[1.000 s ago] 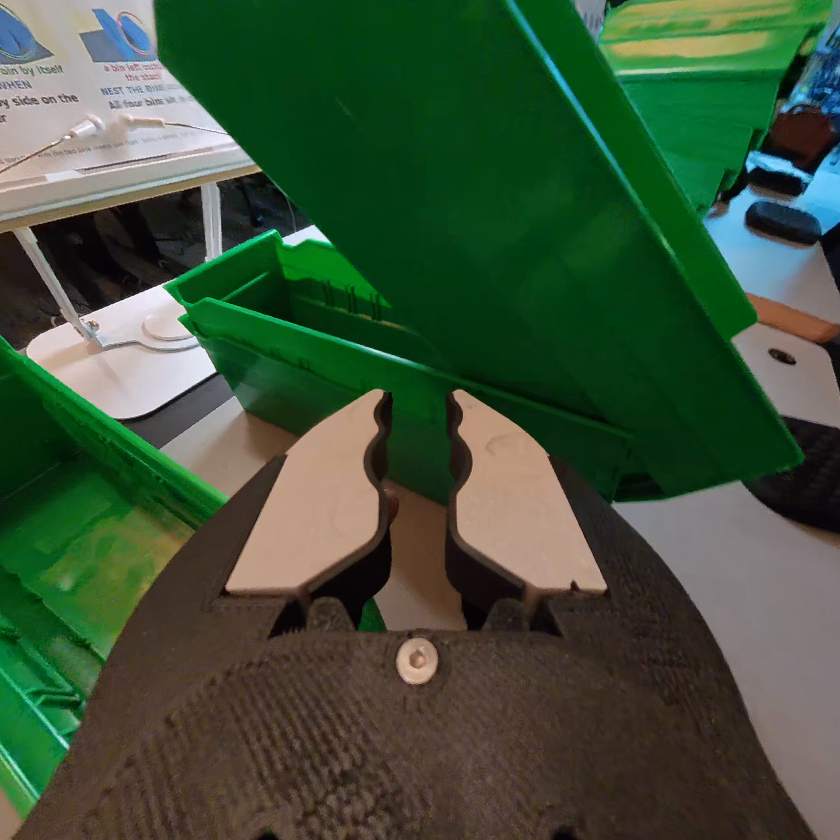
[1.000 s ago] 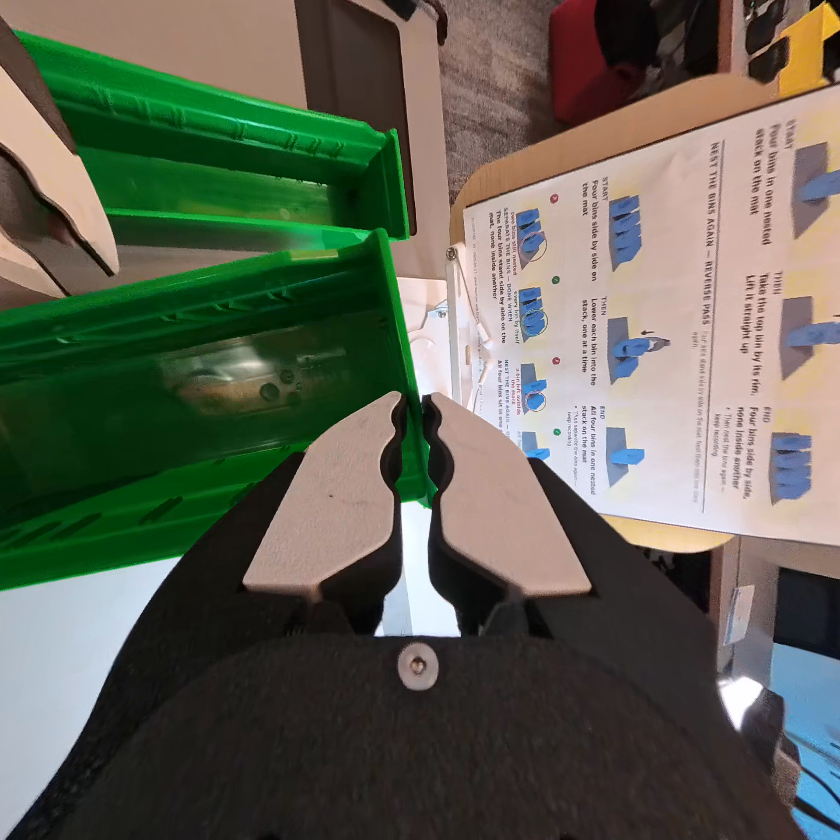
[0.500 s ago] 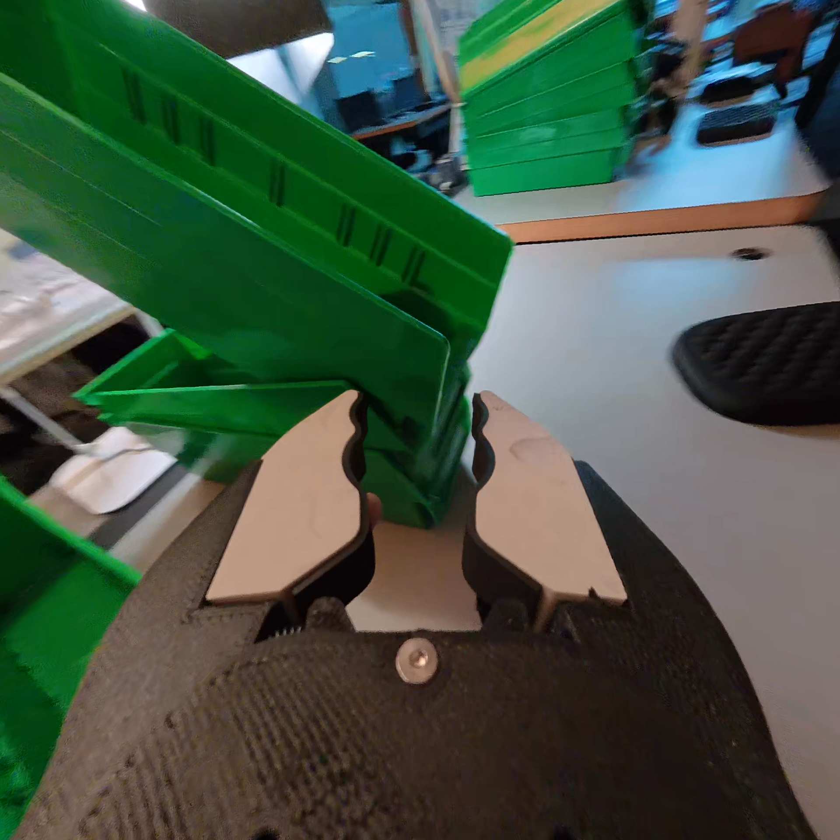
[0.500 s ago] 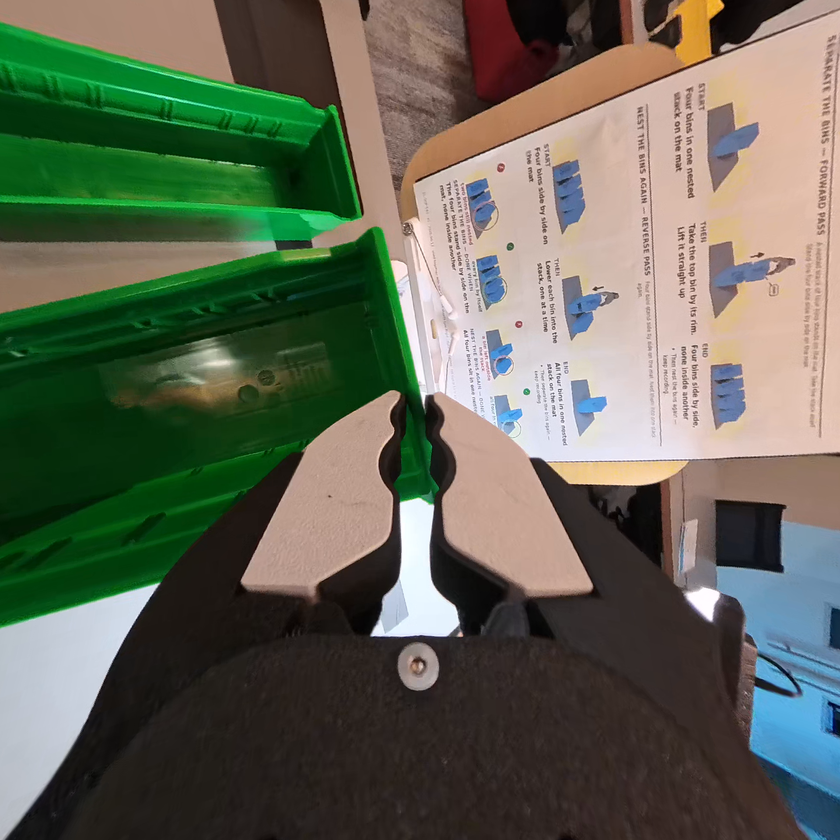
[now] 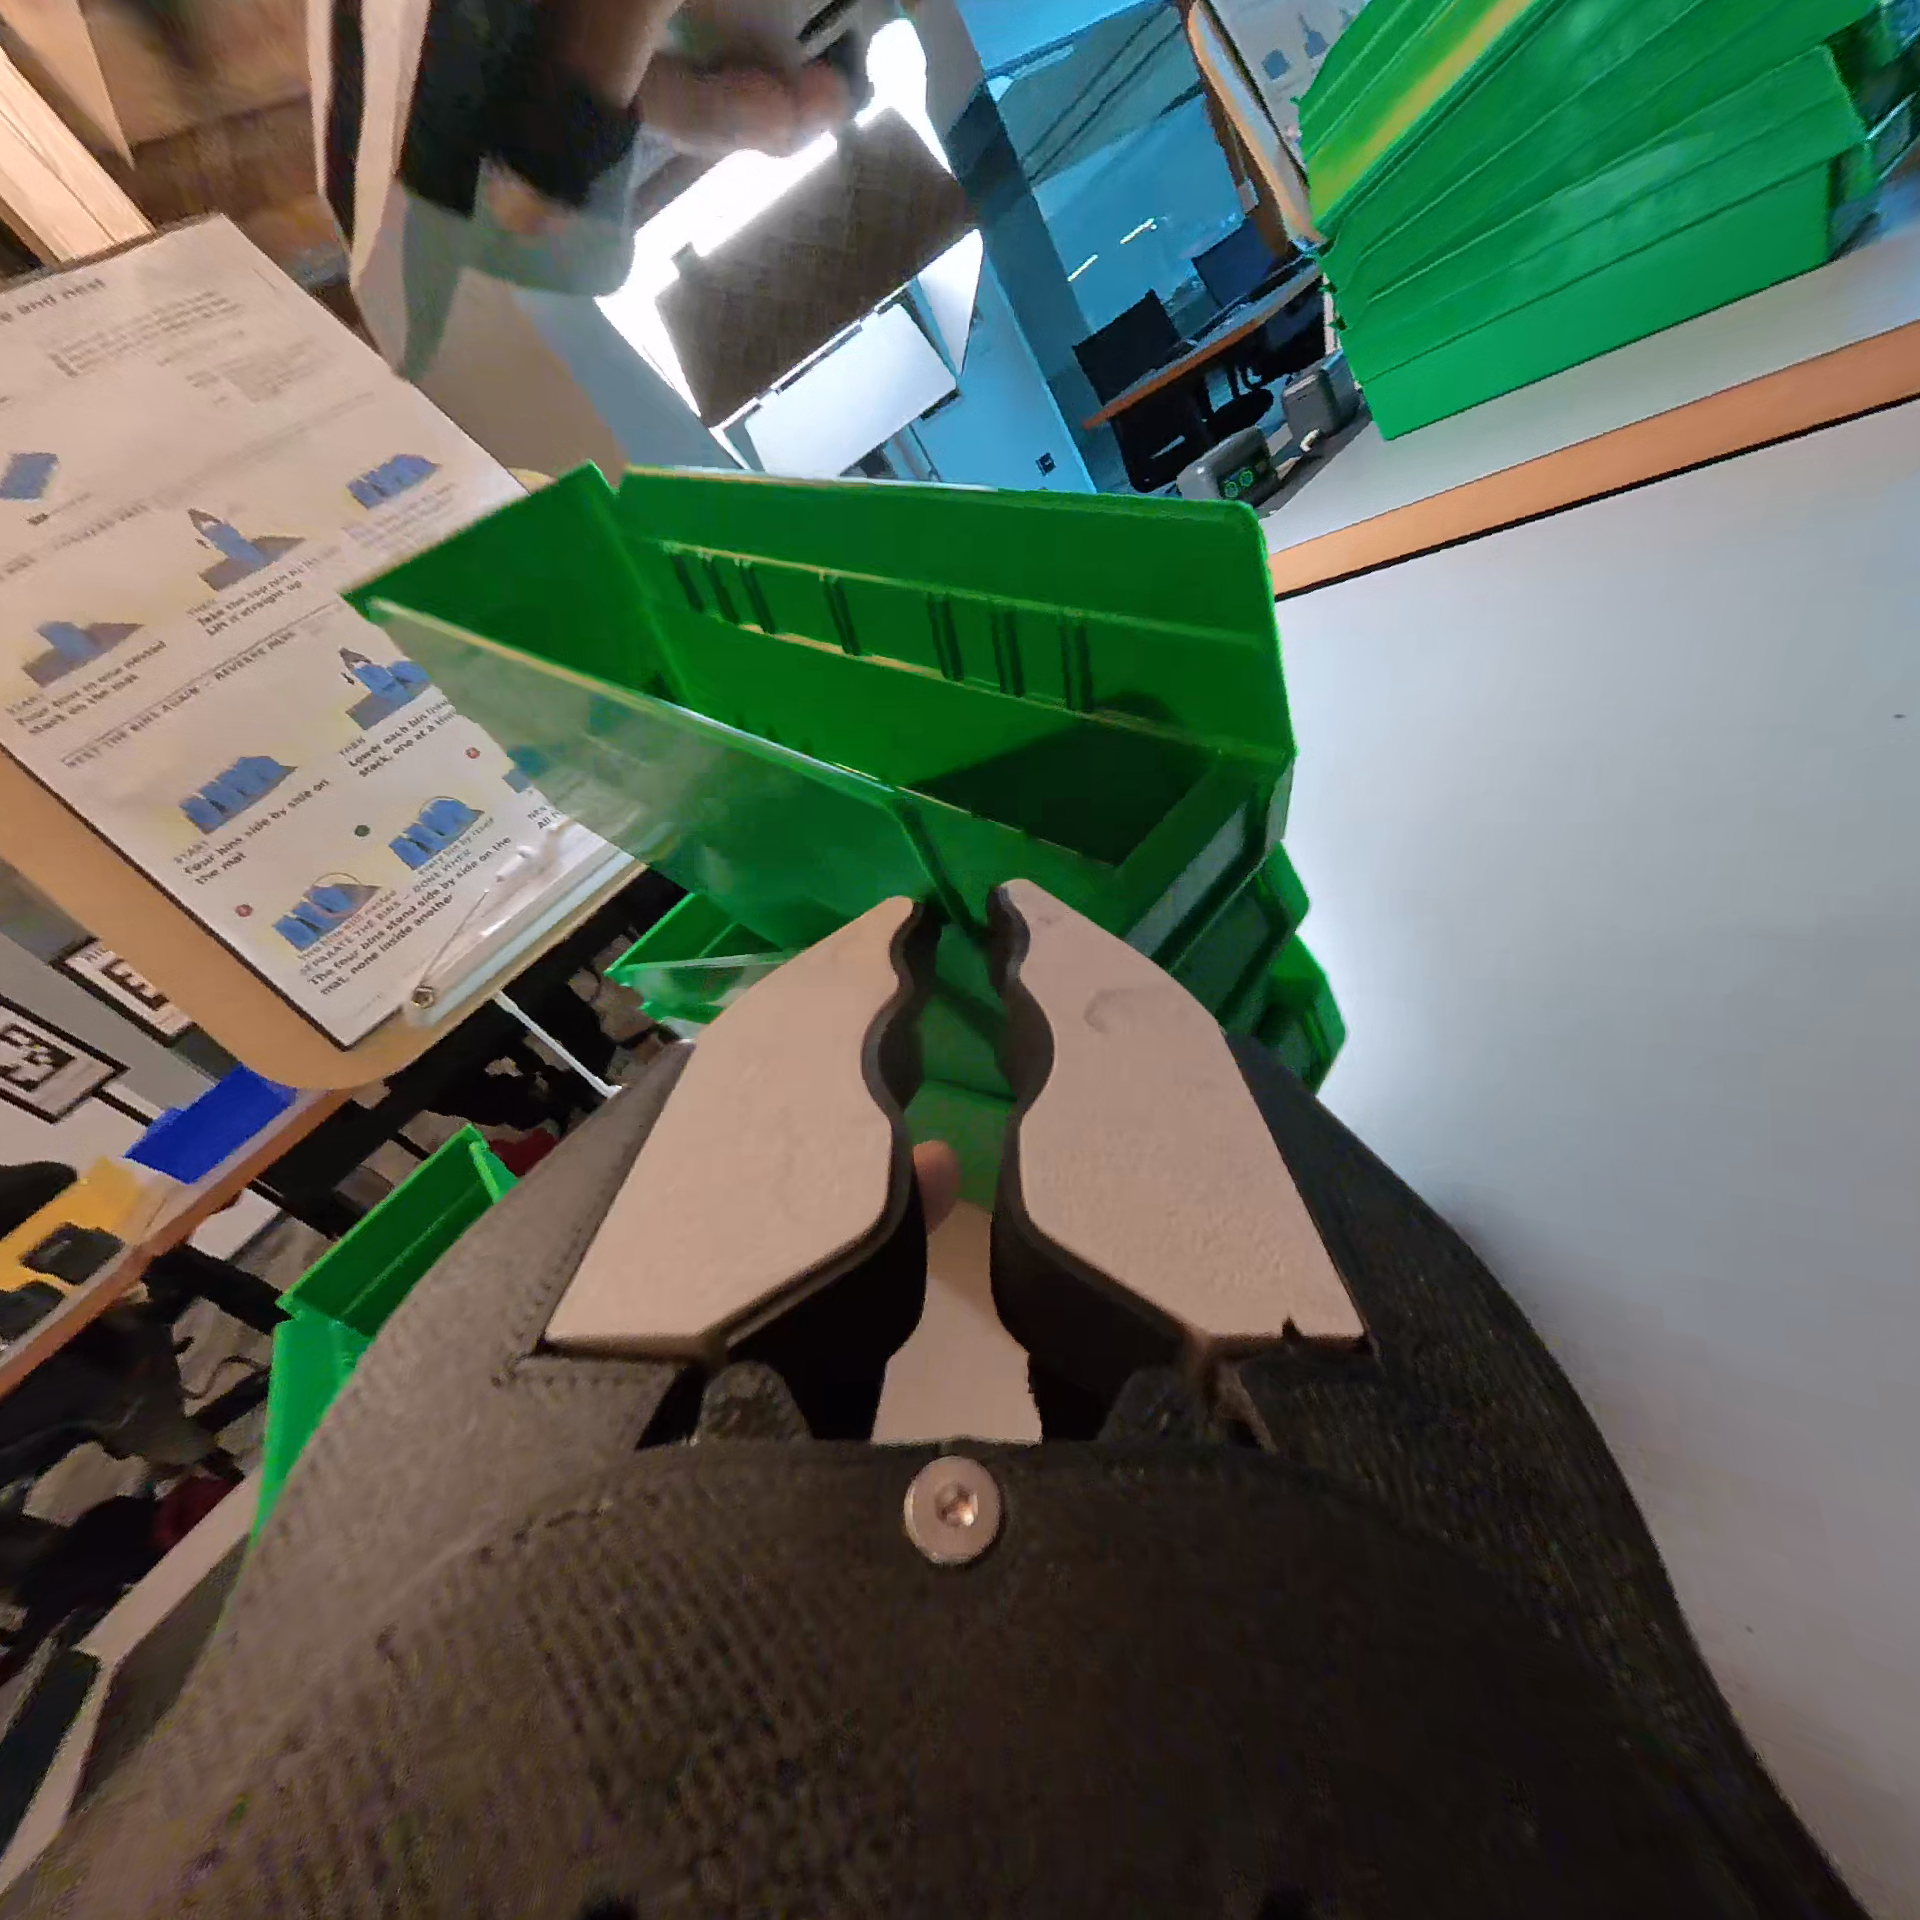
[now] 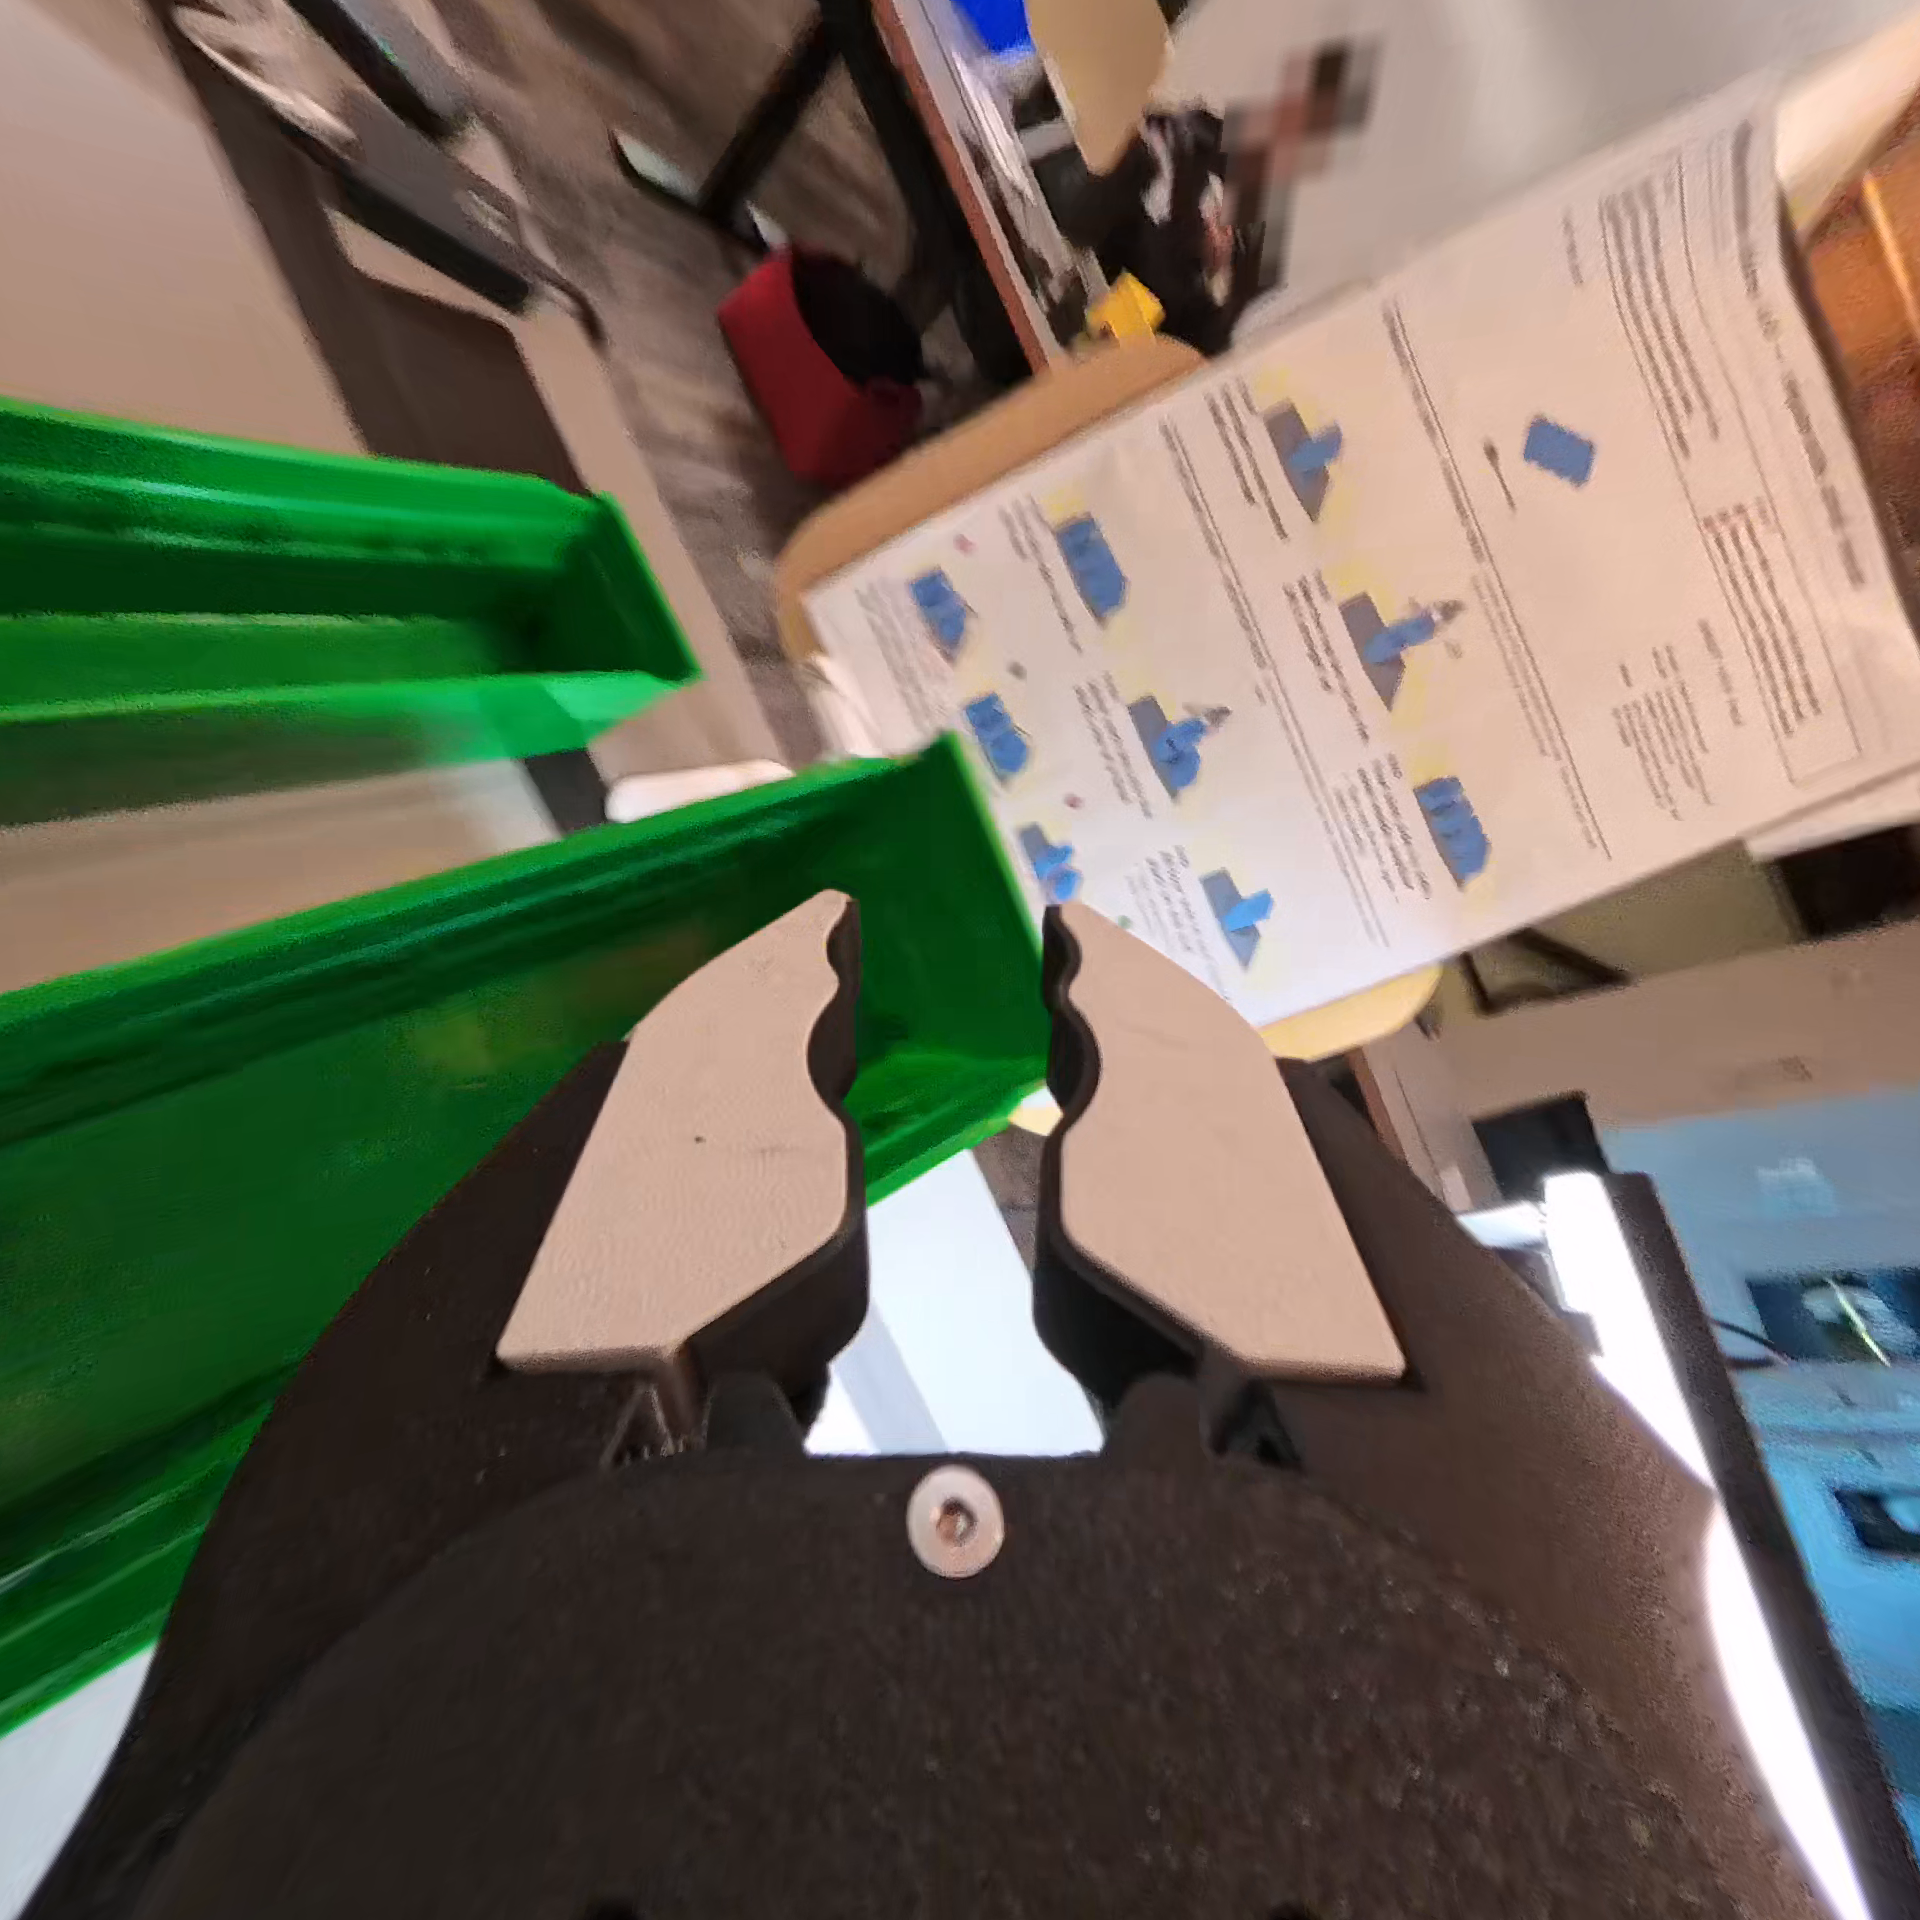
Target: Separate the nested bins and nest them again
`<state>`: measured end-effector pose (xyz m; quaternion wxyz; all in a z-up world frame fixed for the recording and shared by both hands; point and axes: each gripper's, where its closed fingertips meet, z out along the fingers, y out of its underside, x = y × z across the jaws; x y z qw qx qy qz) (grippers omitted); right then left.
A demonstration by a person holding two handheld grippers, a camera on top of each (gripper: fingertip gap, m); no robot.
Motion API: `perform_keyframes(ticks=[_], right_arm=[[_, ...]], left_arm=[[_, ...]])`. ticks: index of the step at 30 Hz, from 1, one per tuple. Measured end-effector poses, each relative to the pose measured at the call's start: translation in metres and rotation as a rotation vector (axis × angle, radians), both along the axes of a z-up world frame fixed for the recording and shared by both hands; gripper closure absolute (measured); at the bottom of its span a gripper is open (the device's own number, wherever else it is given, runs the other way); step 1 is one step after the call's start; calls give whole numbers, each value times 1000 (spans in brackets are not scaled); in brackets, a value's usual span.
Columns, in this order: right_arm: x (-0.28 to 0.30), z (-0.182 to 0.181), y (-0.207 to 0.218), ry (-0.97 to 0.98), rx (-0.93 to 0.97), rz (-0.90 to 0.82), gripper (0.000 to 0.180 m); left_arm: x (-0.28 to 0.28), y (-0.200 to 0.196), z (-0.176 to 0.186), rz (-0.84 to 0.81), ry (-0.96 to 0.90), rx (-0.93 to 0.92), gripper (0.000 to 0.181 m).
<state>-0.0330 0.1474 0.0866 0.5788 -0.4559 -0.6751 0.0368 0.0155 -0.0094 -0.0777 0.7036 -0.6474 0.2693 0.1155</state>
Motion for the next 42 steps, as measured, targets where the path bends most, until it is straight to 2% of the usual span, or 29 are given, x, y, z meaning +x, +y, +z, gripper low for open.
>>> perform_keyframes(ticks=[3, 5, 6, 8, 10, 12, 14, 19, 25, 28, 30, 35, 38, 42], right_arm=[[36, -37, -87, -87, -117, 176, 147], [63, -89, -142, -261, -180, 248, 141], [71, -114, -159, -321, -152, 251, 140], [79, -164, -166, -449, -65, 175, 134], [76, -194, -156, -487, -4, 95, 134], [71, -208, -148, -509, 27, 39, 136], [68, -214, -155, -541, -9, 32, 150], [62, -211, -160, -559, -24, 85, 151], [62, -187, -153, -543, 20, 158, 150], [62, -178, -145, -543, 68, 154, 150], [61, -167, -140, -522, 83, 148, 150], [61, -135, -128, -468, 135, 127, 150], [68, -107, -121, -436, 203, 98, 151], [93, -66, -109, -356, 238, 39, 152]], left_arm=[[-3, 1, -1, -5, -11, 4, 172], [-4, 2, -1, -7, -4, 9, 172], [-4, 3, -3, -12, -7, 5, 172], [-5, 4, -4, -21, -15, 1, 173], [-2, 3, -2, -40, -9, 14, 174], [1, 1, -2, -42, 7, 23, 174], [-2, 0, -3, -49, 8, 29, 174], [-9, -5, -1, -81, -28, 22, 171], [-22, -10, -6, -128, -215, -61, 137], [-22, -3, -9, -146, -291, -107, 132], [-17, 1, -16, -148, -273, -140, 128], [-13, 17, -37, -110, -234, -204, 136], [-8, 23, -43, -79, -213, -236, 158], [-8, 26, -43, -37, -201, -210, 159]])
